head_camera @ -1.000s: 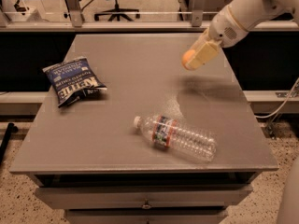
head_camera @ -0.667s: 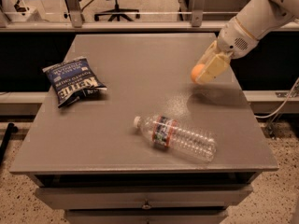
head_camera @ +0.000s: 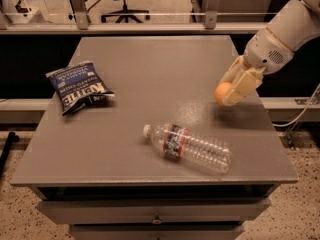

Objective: Move orange near water bottle

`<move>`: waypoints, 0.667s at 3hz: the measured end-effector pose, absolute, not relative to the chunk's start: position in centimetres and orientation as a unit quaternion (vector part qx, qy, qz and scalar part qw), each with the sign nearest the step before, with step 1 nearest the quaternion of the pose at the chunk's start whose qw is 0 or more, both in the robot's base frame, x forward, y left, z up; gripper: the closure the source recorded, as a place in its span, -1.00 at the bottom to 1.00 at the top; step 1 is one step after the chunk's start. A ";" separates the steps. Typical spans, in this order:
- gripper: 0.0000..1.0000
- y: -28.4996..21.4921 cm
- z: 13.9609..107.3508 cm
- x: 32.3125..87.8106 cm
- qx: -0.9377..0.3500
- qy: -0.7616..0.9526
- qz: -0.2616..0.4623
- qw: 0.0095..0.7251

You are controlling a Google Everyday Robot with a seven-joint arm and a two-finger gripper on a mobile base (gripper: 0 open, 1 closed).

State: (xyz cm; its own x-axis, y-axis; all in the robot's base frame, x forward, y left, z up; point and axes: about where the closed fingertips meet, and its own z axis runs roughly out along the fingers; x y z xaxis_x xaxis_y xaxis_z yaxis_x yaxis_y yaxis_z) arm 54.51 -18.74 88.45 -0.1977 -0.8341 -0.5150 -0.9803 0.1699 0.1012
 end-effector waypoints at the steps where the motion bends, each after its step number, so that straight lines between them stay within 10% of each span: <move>1: 1.00 -18.0 88.2 52.3 -0.627 0.724 0.233 0.169; 2: 0.68 -17.0 87.4 50.9 -0.649 0.699 0.256 0.159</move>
Offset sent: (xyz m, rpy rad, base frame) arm -0.0800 0.0177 -0.0188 0.0648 0.1534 0.2852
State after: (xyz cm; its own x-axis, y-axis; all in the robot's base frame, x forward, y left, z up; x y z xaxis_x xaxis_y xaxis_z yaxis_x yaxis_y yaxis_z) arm 50.91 -17.01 87.40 -0.1074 -0.8252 -0.5546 -0.9882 0.0275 0.1504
